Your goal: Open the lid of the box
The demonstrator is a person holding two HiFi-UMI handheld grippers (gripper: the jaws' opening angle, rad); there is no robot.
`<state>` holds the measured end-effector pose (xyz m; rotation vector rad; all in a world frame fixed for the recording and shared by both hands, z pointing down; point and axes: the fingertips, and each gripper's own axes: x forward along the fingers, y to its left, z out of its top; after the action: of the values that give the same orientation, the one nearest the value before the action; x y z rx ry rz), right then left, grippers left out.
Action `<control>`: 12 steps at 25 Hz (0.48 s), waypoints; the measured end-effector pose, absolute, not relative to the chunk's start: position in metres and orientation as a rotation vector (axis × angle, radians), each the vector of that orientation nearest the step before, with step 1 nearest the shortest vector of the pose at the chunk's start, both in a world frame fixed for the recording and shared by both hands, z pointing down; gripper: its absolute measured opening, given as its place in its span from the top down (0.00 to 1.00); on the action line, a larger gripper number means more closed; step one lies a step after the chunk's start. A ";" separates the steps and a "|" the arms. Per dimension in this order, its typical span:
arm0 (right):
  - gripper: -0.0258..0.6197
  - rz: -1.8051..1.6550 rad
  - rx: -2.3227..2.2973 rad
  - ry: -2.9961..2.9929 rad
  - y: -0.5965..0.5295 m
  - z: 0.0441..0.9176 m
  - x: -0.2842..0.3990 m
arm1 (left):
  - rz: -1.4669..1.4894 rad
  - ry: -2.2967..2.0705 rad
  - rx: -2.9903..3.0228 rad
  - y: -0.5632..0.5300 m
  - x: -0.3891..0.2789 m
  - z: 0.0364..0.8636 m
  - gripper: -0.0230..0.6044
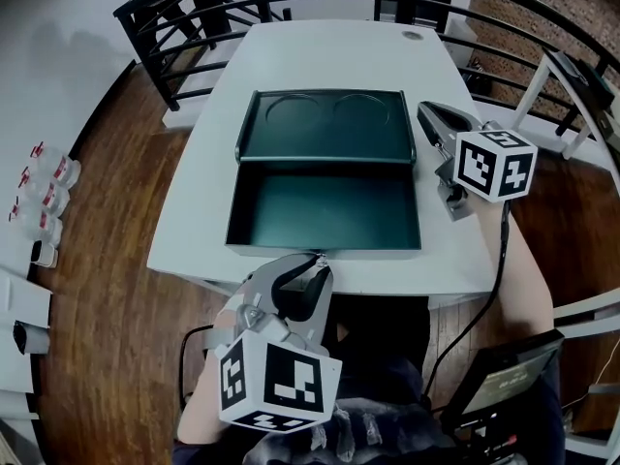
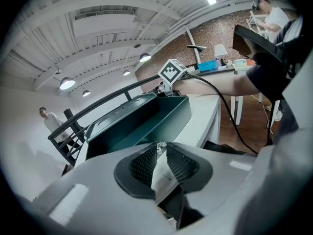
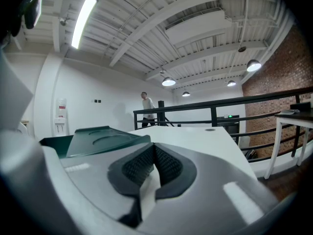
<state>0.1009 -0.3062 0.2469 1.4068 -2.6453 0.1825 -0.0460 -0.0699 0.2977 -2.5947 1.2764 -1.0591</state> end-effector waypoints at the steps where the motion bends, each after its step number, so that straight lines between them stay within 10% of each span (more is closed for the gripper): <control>1: 0.96 0.183 1.406 -2.646 -0.307 0.247 0.100 | -1.057 1.278 -2.592 -0.069 -0.047 0.297 0.83; 12: 0.96 0.182 1.406 -2.645 -0.309 0.248 0.102 | -1.013 1.284 -2.541 -0.066 -0.049 0.296 0.83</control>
<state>0.1019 -0.3088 0.2484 1.4061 -2.6447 0.1820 -0.0489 -0.0663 0.2964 -2.5414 1.2837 -1.0125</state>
